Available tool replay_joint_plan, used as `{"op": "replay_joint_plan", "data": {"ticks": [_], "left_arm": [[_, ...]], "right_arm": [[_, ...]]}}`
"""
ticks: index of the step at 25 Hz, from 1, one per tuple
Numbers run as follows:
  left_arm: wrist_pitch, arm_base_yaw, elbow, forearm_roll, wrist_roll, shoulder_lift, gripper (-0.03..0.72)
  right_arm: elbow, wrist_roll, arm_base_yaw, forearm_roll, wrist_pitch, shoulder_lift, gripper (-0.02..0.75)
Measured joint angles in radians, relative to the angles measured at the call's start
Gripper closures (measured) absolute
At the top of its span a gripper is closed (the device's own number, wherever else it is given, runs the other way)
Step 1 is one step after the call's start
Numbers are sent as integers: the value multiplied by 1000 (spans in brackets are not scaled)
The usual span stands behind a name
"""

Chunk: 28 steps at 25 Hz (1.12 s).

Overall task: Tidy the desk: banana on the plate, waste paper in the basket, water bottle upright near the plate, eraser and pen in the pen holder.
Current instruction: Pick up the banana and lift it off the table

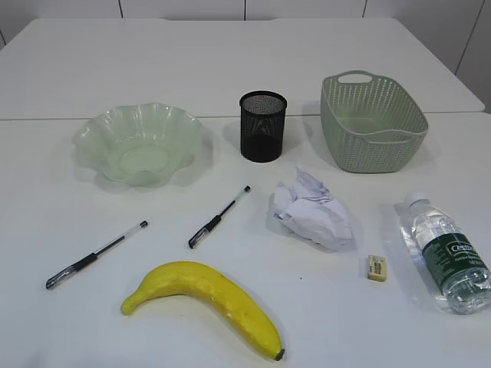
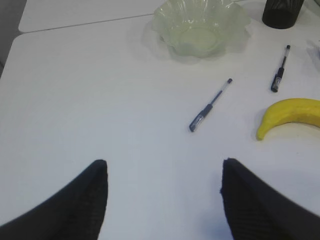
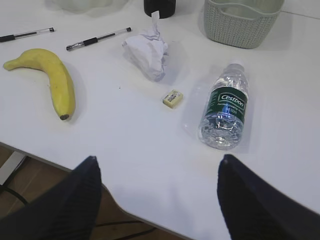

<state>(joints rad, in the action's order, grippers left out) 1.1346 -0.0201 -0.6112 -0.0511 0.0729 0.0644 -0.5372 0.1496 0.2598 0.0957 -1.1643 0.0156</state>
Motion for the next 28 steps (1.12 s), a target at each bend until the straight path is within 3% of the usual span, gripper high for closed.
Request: {"op": "replay_joint_plan", "data": {"ticks": [22,28], "left_arm": [[0,0,-15,-26,-64,327,182],[-2,0,-91,-30,-64,444,182]], "right_arm": [[-184,-4,0,0,-19,344,202],[-220,-4,0,0,-43,411,202]]}}
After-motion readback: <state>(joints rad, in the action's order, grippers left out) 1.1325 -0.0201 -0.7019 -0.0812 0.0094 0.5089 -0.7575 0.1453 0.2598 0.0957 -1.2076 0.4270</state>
